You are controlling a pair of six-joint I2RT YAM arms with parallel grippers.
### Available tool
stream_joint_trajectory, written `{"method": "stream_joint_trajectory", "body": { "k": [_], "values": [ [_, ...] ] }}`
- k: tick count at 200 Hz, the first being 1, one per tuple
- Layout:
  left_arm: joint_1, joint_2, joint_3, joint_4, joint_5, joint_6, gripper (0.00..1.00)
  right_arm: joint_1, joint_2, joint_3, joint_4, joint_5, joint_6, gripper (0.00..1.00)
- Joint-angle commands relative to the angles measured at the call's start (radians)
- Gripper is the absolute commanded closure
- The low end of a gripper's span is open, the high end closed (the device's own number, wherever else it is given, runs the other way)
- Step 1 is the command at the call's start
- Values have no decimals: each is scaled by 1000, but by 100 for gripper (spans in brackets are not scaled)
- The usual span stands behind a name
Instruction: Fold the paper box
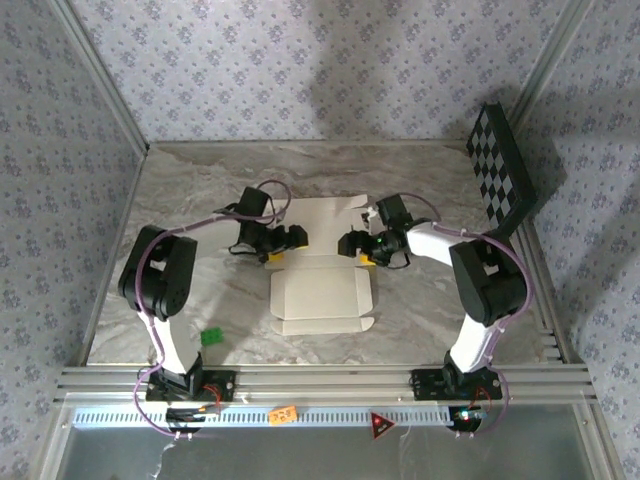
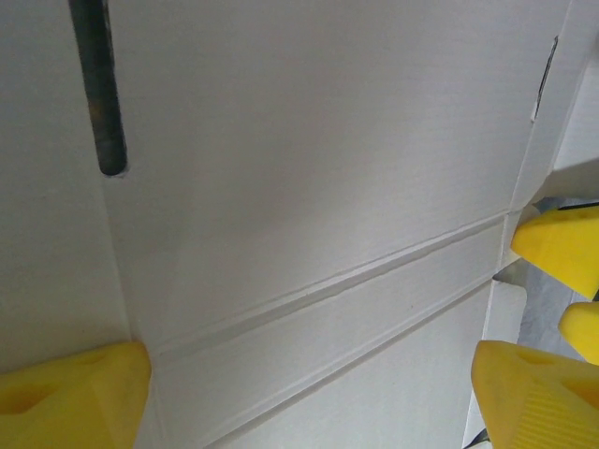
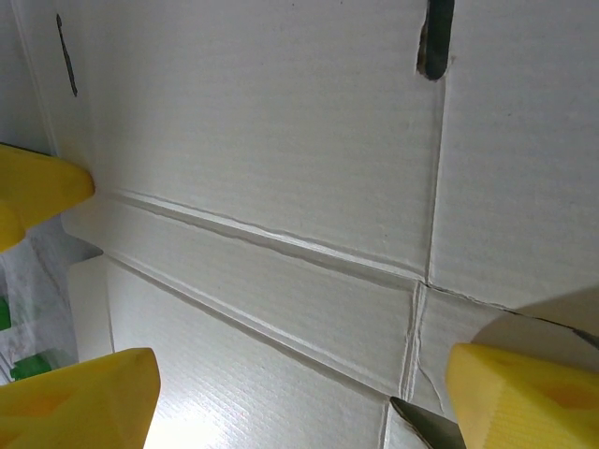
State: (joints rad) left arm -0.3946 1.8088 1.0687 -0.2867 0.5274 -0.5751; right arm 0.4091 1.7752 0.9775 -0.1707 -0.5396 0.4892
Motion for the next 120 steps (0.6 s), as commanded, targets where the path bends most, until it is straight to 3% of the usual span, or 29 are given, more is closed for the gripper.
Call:
{"method": "stream_joint_trajectory", "body": {
  "k": [1, 90, 120],
  "values": [
    [18, -57, -33, -17, -9, 25, 11, 26, 39, 16, -23, 9, 2, 17],
    [74, -219, -71, -79, -4, 74, 10, 48, -97, 23, -132, 141, -3, 17],
    [76, -279, -65, -141, -37, 93, 9, 59, -122, 50, -134, 125, 17, 18]
  ]
}}
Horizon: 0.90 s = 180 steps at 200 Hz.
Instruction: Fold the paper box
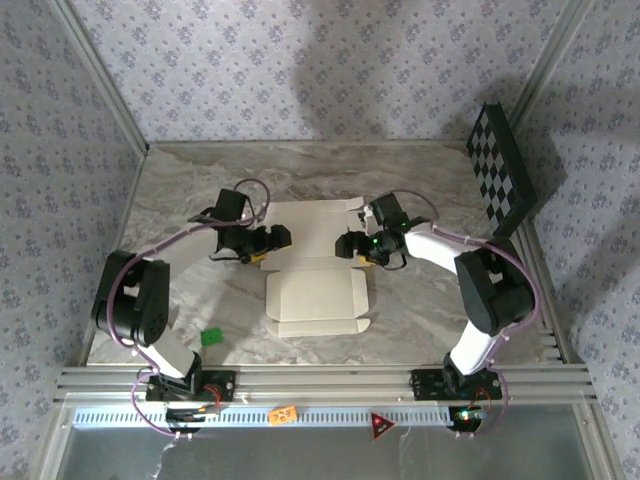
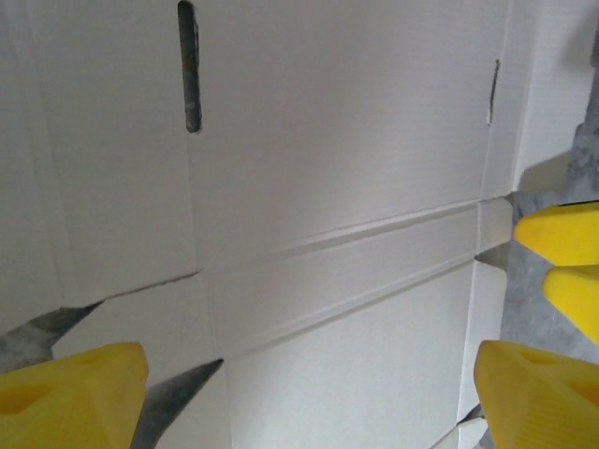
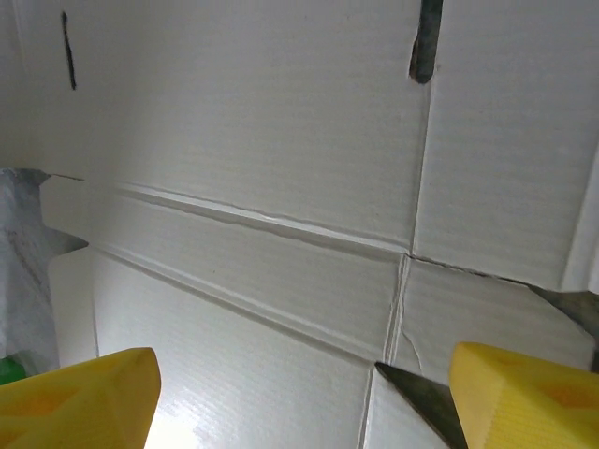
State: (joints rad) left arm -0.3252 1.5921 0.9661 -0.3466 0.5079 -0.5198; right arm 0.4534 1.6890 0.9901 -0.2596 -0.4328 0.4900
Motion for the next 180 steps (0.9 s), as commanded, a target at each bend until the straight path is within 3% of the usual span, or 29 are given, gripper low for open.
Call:
{"method": "stream_joint_trajectory", "body": {
  "k": [1, 92, 180],
  "values": [
    [6, -63, 37, -83, -19, 38, 9, 16, -35, 38, -45, 16, 18, 18],
    [42, -97, -96, -27, -46, -4, 8, 151, 157, 235, -21, -75, 59, 25],
    [89, -43, -188, 81, 48, -6, 12, 168, 290, 309, -1, -99, 78, 31]
  ]
}}
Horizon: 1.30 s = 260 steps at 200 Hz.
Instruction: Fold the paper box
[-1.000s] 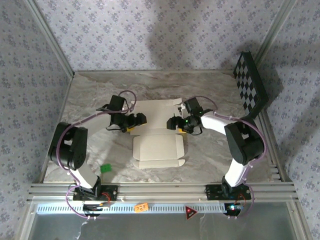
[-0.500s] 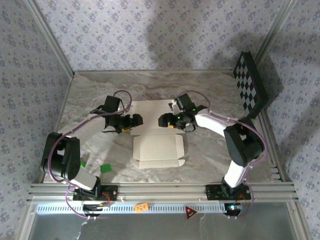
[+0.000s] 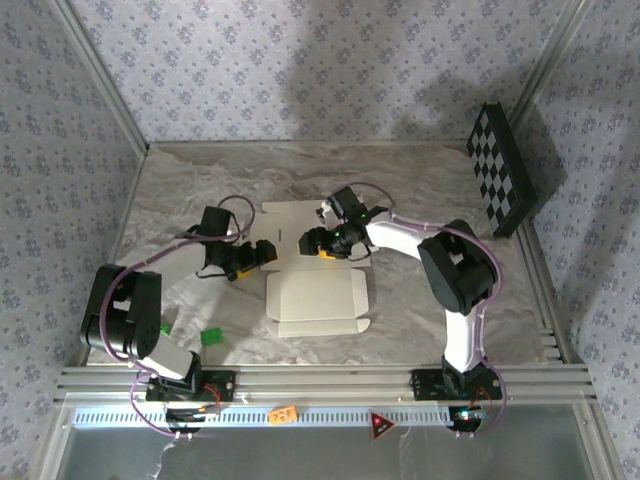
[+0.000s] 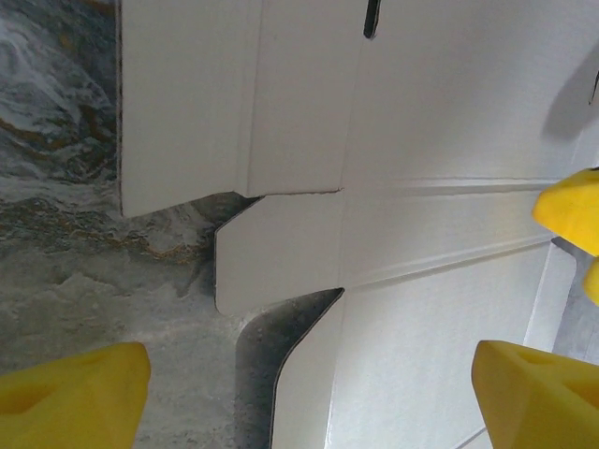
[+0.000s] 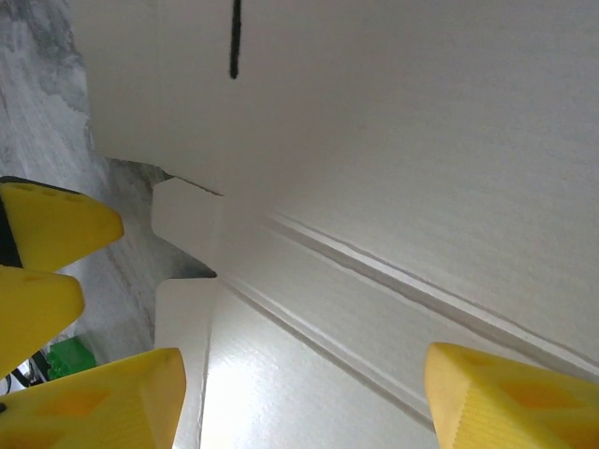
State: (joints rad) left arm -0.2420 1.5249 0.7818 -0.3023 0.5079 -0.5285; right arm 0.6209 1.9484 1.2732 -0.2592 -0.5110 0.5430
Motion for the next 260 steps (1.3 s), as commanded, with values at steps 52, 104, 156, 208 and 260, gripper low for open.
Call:
{"method": "stream_joint_trajectory", "body": {
  "k": [52, 104, 156, 208, 260],
  "values": [
    [6, 64, 3, 67, 79, -2, 13, -2, 79, 16, -9, -4, 28, 32],
    [6, 80, 12, 99, 104, -15, 17, -4, 78, -14, 3, -1, 28, 32],
    [6, 79, -5, 149, 124, -41, 22, 0, 70, -29, 19, 3, 40, 33],
    [6, 22, -30, 159, 129, -62, 29, 9, 64, -30, 26, 6, 47, 32],
    [3, -25, -23, 128, 147, -63, 39, 18, 73, -24, 32, 5, 52, 33]
  ]
}}
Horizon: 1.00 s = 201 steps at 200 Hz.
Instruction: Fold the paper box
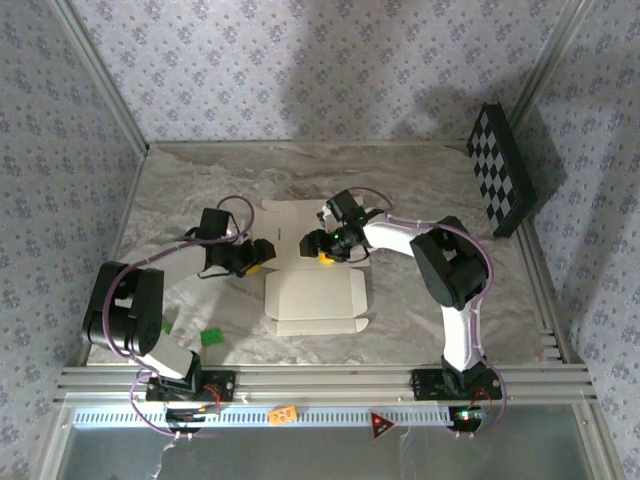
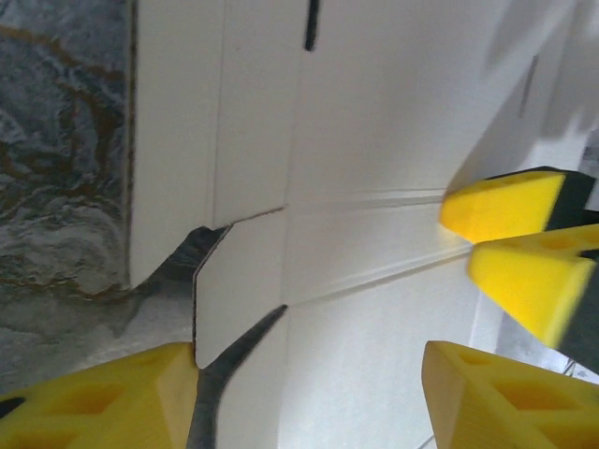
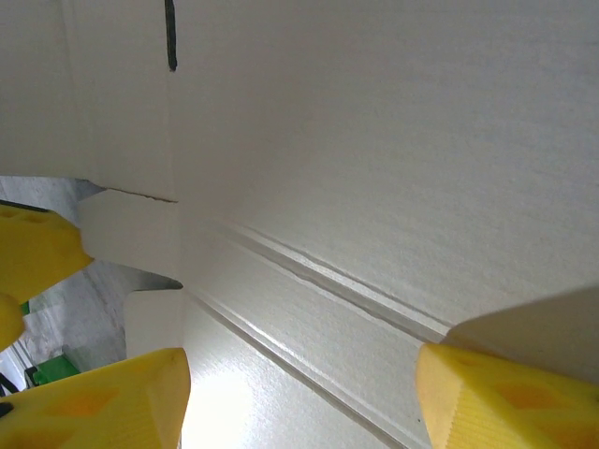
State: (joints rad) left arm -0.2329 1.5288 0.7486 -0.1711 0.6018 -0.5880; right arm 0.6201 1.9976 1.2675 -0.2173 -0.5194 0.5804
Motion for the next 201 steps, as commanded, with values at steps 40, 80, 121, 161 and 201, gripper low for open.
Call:
{"method": "stream_joint_trajectory", "body": {
  "k": [40, 80, 121, 161, 201],
  "values": [
    [-15, -21, 22, -2, 60, -14, 43, 23, 32, -16, -7, 10, 16, 35],
    [-36, -2, 36, 2, 59, -23, 52, 23, 30, -23, 2, 10, 20, 37],
    [-60, 17, 48, 21, 58, -42, 62, 26, 33, -29, 10, 9, 25, 39],
    [-77, 37, 64, 33, 57, -49, 66, 31, 33, -30, 12, 8, 27, 42],
    [-77, 72, 81, 35, 41, -48, 57, 32, 26, -31, 9, 13, 27, 42]
  ]
}}
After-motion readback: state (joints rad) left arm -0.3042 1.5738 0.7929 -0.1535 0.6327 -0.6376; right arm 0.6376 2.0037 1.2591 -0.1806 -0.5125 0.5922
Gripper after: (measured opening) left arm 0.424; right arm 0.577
